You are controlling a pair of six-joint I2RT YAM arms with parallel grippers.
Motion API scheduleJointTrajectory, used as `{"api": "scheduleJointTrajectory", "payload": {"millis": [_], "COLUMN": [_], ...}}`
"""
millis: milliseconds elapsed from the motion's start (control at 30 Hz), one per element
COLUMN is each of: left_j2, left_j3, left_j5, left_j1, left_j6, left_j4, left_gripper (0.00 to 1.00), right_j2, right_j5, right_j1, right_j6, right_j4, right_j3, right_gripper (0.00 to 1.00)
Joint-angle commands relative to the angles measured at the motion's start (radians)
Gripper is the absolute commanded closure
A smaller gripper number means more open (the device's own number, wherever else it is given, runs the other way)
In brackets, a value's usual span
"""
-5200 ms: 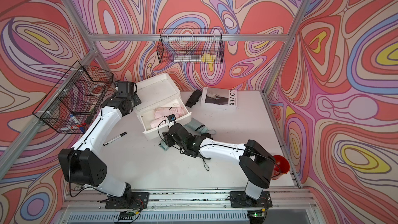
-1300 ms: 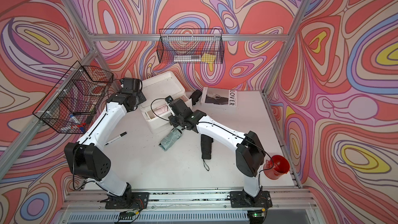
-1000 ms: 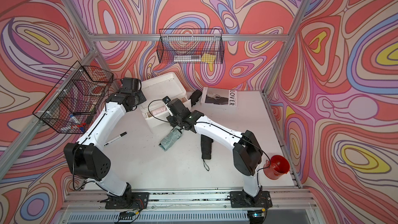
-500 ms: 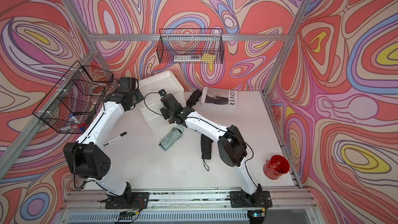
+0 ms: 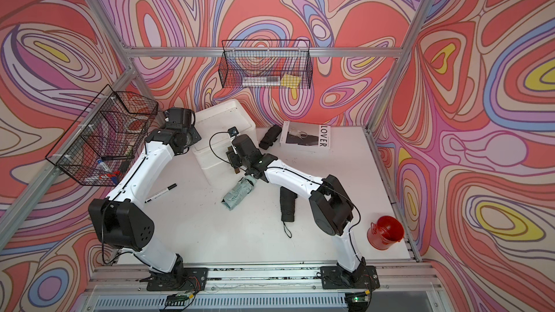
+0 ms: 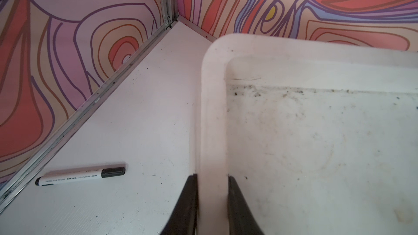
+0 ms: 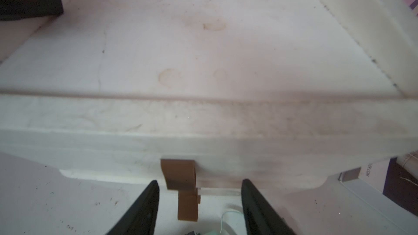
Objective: Place the umbrella in the drawer by color
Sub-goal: Close the drawer in the storage box, then open the drawer in the storage box.
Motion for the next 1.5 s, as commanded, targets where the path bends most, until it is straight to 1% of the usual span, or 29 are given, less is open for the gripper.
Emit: {"api": "scheduleJointTrajectory", "payload": {"millis": [0, 67, 133, 233, 500, 567, 700, 800, 900, 967, 1033, 1133, 1233, 1300, 1333, 1400, 1433, 1467], "left_j2": [0.012, 0.016, 0.025, 0.041, 0.071, 0.067, 0.053, 0.049, 0.052, 0.052, 0.049, 0.040, 0.034, 0.034, 0.035, 0.035, 0.034, 0.033], "left_j3": [-0.018, -0.018, -0.017, -0.005, 0.016, 0.021, 0.019, 0.019, 0.018, 0.021, 0.022, 0.017, 0.014, 0.014, 0.014, 0.013, 0.013, 0.012], "left_j5": [0.147, 0.144, 0.143, 0.148, 0.159, 0.161, 0.163, 0.171, 0.190, 0.194, 0.200, 0.210, 0.217, 0.218, 0.220, 0.221, 0.220, 0.220], "left_j1": [-0.027, -0.027, -0.027, -0.028, -0.028, -0.028, -0.027, -0.027, -0.024, -0.021, -0.017, -0.010, -0.007, -0.007, -0.006, -0.004, -0.004, -0.003], "left_j6": [-0.089, -0.096, -0.102, -0.110, -0.113, -0.113, -0.111, -0.111, -0.113, -0.114, -0.114, -0.116, -0.116, -0.116, -0.116, -0.116, -0.117, -0.118], "left_j4": [-0.179, -0.182, -0.185, -0.204, -0.232, -0.234, -0.228, -0.225, -0.223, -0.224, -0.225, -0.219, -0.214, -0.212, -0.213, -0.211, -0.211, -0.209], "left_gripper": [1.00, 1.00, 1.00, 1.00, 1.00, 1.00, 1.00, 1.00, 1.00, 1.00, 1.00, 1.00, 1.00, 1.00, 1.00, 1.00, 1.00, 1.00], "right_j2": [-0.110, -0.162, -0.203, -0.199, -0.035, 0.000, 0.061, 0.091, 0.113, 0.124, 0.131, 0.139, 0.146, 0.148, 0.143, 0.131, 0.119, 0.103], "right_j5": [-0.058, -0.077, -0.099, -0.137, -0.112, -0.090, -0.044, -0.033, -0.039, -0.054, -0.069, -0.078, -0.080, -0.080, -0.078, -0.075, -0.074, -0.075], "right_j1": [0.006, 0.006, 0.006, 0.006, 0.004, 0.005, 0.000, -0.009, -0.014, -0.014, -0.014, -0.014, -0.014, -0.014, -0.014, -0.014, -0.014, -0.014], "right_j6": [0.040, 0.077, 0.126, 0.167, 0.175, 0.174, 0.170, 0.171, 0.177, 0.179, 0.181, 0.190, 0.190, 0.190, 0.190, 0.191, 0.190, 0.194], "right_j4": [-0.004, 0.011, 0.067, 0.172, 0.286, 0.308, 0.312, 0.321, 0.326, 0.328, 0.325, 0.324, 0.323, 0.325, 0.326, 0.329, 0.333, 0.337], "right_j3": [-0.083, -0.159, -0.244, -0.319, -0.227, -0.203, -0.170, -0.165, -0.151, -0.139, -0.129, -0.122, -0.118, -0.119, -0.120, -0.132, -0.141, -0.156], "right_gripper": [0.35, 0.33, 0.31, 0.31, 0.32, 0.33, 0.33, 0.35, 0.42, 0.51, 0.55, 0.56, 0.63, 0.70, 0.76, 0.90, 0.98, 1.00]}}
